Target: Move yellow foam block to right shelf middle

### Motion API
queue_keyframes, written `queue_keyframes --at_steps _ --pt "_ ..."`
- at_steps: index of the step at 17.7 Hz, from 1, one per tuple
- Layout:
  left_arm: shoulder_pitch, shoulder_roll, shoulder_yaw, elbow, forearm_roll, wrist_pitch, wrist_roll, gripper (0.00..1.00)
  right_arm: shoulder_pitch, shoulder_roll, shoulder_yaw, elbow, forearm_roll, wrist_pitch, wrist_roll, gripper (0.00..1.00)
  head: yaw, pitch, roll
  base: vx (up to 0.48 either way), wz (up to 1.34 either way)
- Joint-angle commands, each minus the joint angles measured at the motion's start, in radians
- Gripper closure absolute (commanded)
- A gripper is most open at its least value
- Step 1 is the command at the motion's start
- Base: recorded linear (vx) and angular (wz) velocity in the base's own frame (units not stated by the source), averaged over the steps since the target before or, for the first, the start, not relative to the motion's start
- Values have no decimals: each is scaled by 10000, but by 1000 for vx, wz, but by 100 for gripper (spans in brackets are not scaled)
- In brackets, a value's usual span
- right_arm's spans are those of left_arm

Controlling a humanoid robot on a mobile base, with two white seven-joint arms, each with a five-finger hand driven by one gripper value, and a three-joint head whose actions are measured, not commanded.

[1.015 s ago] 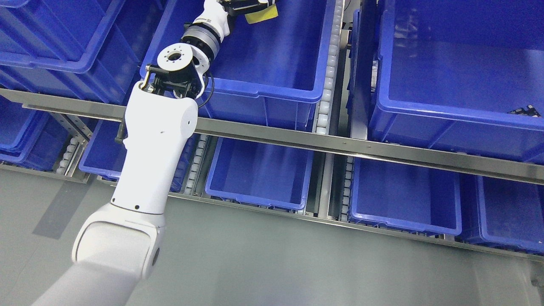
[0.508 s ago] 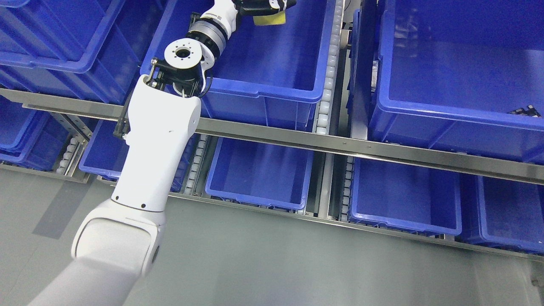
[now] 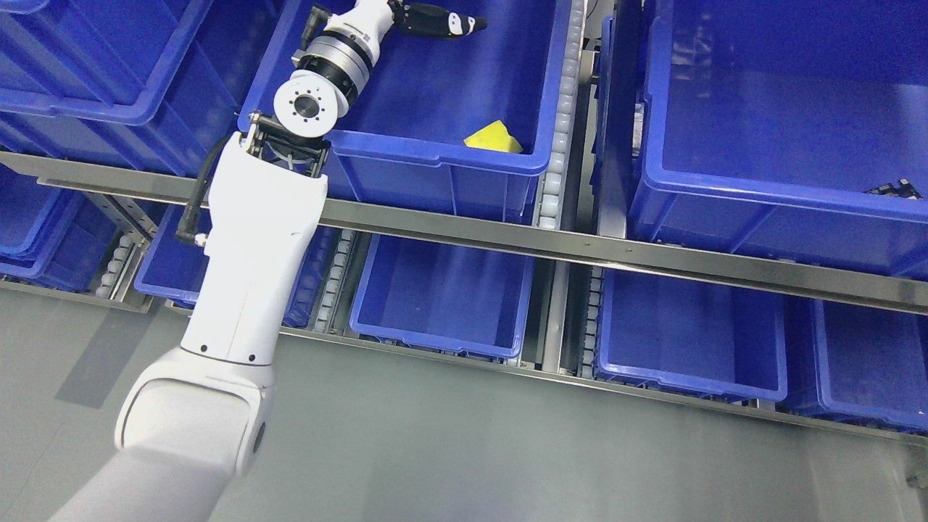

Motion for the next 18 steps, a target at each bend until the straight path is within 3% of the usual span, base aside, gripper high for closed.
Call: queue_keyframes --at_steps 1,5,18 --pt "137 10 2571 -85 2428 -2 530 0 -15 -175 0 -174 0 6 3 0 0 0 0 0 0" --pt "931 10 2512 -742 4760 13 994 0 -15 -175 0 -174 0 6 3 0 0 0 0 0 0" --pt "1671 10 1422 -2140 4795 274 518 0 -15 -175 0 -174 0 6 3 0 0 0 0 0 0"
